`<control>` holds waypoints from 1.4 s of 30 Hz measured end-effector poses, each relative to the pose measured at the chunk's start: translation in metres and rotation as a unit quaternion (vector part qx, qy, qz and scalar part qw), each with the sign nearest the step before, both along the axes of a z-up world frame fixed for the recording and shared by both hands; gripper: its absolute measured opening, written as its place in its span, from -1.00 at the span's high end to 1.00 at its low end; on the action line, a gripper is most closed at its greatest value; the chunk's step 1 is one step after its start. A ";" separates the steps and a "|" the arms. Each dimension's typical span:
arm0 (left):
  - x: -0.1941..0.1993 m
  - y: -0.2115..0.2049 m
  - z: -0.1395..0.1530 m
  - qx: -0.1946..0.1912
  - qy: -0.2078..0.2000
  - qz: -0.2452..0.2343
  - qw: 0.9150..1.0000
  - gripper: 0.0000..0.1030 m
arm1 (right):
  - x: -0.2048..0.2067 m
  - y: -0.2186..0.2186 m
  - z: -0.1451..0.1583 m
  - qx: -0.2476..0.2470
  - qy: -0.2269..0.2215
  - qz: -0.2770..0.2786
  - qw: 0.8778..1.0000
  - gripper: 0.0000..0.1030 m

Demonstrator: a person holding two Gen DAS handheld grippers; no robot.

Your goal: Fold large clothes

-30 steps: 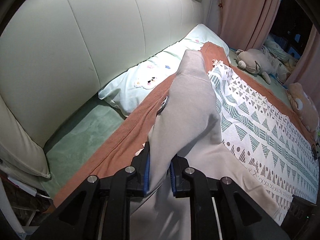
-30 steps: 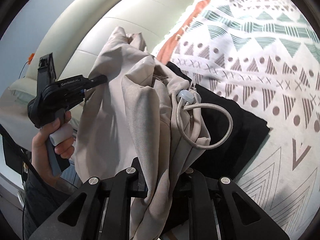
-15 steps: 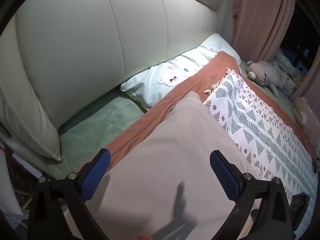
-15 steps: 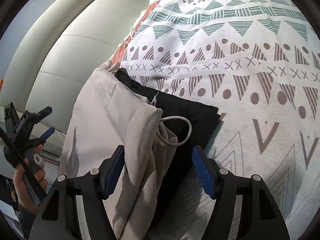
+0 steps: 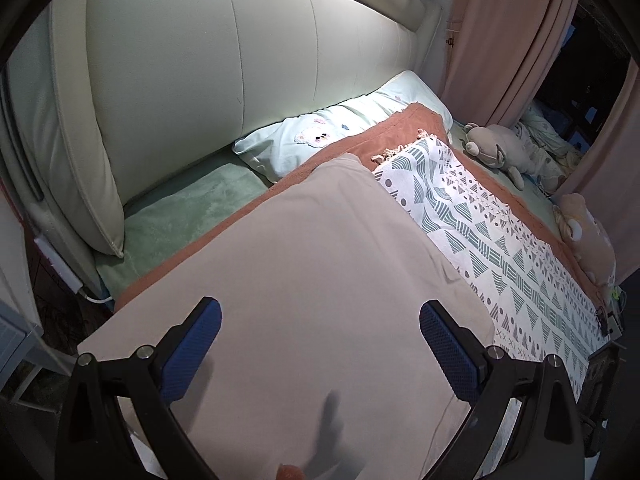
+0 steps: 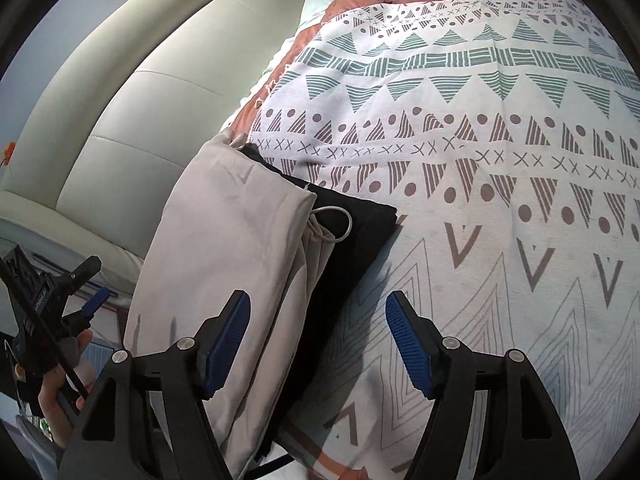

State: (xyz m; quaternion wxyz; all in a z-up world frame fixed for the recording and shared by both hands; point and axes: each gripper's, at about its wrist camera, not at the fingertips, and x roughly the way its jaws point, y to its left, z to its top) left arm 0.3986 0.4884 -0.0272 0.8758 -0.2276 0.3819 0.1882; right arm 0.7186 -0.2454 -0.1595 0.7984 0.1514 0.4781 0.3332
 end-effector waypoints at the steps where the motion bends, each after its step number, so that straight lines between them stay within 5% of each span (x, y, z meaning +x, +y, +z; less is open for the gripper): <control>1: -0.005 -0.007 0.004 0.005 0.001 -0.004 1.000 -0.97 | -0.005 -0.005 0.005 -0.003 -0.005 -0.001 1.000 -0.54; 5: -0.020 -0.034 0.017 0.009 -0.003 -0.022 1.000 -0.97 | -0.024 -0.029 0.032 -0.008 -0.025 -0.004 1.000 -0.58; 14: -0.054 -0.090 0.044 0.023 -0.034 -0.048 0.998 -0.99 | -0.064 -0.090 0.077 -0.013 -0.085 -0.011 0.996 -1.00; 26: -0.103 -0.162 0.066 0.066 -0.073 -0.077 0.992 -0.99 | -0.111 -0.167 0.098 -0.009 -0.131 -0.018 0.991 -1.00; 42: -0.176 -0.299 0.075 0.109 -0.141 -0.147 0.973 -0.99 | -0.208 -0.302 0.108 -0.030 -0.220 -0.068 0.973 -1.00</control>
